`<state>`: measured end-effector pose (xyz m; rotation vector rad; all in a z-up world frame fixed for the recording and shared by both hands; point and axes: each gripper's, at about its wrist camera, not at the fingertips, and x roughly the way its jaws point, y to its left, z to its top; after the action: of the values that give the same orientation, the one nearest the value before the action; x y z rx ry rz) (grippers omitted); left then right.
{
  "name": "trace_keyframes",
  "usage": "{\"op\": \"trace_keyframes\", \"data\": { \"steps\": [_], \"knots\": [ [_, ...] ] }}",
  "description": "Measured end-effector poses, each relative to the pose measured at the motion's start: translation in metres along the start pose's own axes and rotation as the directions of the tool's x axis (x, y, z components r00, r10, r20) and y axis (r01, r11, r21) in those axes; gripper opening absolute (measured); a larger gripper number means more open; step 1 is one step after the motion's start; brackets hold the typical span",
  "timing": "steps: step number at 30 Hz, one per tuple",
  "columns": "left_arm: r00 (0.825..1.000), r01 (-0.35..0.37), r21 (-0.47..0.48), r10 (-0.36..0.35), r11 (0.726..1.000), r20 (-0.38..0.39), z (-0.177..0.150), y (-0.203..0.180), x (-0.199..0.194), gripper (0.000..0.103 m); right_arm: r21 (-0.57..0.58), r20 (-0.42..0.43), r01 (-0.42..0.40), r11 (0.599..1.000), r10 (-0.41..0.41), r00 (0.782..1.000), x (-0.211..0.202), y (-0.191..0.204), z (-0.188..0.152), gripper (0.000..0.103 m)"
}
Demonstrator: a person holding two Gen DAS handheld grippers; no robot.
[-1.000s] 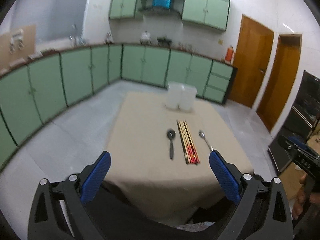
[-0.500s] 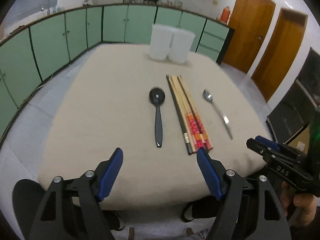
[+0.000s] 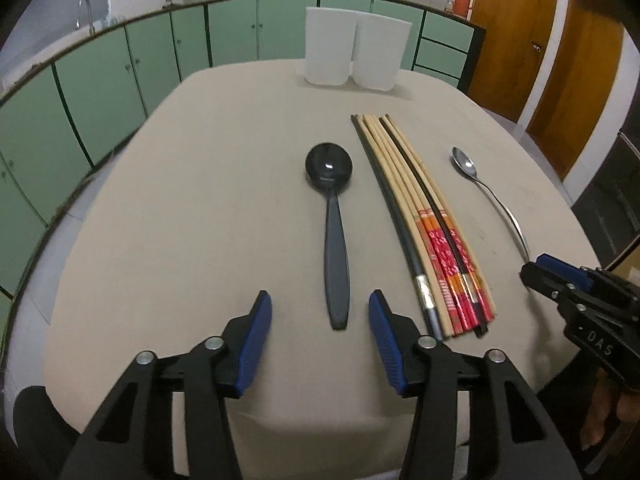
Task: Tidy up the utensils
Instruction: 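Grasp the black spoon handle with the left tool while the right tool grasps the silver spoon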
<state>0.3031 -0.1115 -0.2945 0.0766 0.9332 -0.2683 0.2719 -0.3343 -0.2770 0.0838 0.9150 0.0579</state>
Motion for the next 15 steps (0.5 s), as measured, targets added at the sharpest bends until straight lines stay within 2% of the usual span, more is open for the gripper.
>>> {"op": "trace_keyframes", "data": {
  "steps": [3,5,6,12,15],
  "knots": [
    [1.000,0.003,0.012,-0.003,1.000,0.017,0.001,-0.002,0.001,0.030,-0.005,0.010,-0.006,1.000,0.006,1.000,0.001,0.000,0.000,0.016],
    [1.000,0.021,0.017,-0.021,1.000,0.018,0.001,-0.003,-0.001,0.012,-0.013,0.015,-0.004,1.000,0.004,1.000,0.000,0.000,-0.001,0.013],
    [0.999,0.027,0.021,-0.028,0.999,0.016,0.001,-0.004,-0.001,0.012,-0.015,0.015,-0.005,1.000,0.005,1.000,0.000,0.001,0.000,0.009],
    [0.996,0.084,-0.010,-0.085,0.996,-0.012,0.008,-0.001,-0.005,0.012,-0.012,0.024,-0.011,1.000,0.011,1.000,-0.010,0.001,0.007,0.009],
    [0.995,0.096,-0.020,-0.096,0.995,0.001,0.017,0.001,-0.017,0.012,-0.007,0.052,-0.018,1.000,0.018,0.999,-0.024,0.002,0.017,0.009]
  ]
}}
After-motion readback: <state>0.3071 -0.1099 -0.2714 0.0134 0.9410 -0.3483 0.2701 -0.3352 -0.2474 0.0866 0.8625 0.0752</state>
